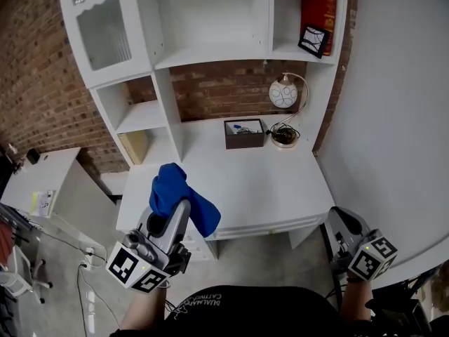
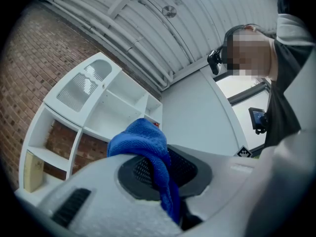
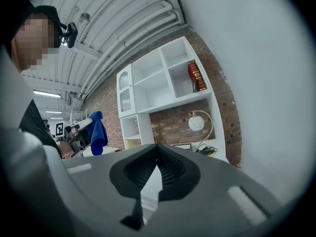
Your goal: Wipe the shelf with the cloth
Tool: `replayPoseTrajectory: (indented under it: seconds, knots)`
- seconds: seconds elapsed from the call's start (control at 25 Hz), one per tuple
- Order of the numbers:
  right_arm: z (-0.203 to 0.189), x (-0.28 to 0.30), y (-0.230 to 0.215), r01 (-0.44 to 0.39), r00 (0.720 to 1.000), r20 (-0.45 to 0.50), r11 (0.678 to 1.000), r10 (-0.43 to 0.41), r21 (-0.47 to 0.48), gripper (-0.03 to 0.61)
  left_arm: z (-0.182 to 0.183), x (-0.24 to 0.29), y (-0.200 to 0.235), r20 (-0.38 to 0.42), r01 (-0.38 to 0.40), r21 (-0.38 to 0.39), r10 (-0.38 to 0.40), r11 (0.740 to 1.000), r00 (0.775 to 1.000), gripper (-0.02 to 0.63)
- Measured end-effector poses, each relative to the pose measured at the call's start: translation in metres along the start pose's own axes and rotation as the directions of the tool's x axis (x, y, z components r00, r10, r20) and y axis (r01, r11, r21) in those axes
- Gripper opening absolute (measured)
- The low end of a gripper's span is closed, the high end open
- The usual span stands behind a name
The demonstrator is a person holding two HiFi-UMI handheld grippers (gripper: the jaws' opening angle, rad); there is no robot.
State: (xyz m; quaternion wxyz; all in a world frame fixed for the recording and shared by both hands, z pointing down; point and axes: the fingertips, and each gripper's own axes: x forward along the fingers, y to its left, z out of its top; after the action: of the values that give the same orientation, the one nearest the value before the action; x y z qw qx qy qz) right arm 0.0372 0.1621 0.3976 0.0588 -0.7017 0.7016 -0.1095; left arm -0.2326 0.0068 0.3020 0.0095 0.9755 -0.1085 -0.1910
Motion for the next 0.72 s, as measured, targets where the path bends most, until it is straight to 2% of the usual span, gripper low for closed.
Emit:
replayPoseTrajectory:
  seconds: [0.44, 0.72]
  knots:
    - [-0.003, 0.075, 0.039, 0.052, 0.998, 0.021, 0.998, -0.053, 0.022, 0.008, 0.009, -0.008, 0.092, -0.005, 0.056, -0.019, -0.056, 0.998, 0.998, 0.034]
    - [-0.023, 0.109, 0.058, 0.037, 0.998, -0.047, 0.999, -0.036, 0.027, 0.008, 0.006, -0.013, 0.12, -0.008, 0.061, -0.026, -0.061, 0.998, 0.998, 0.034]
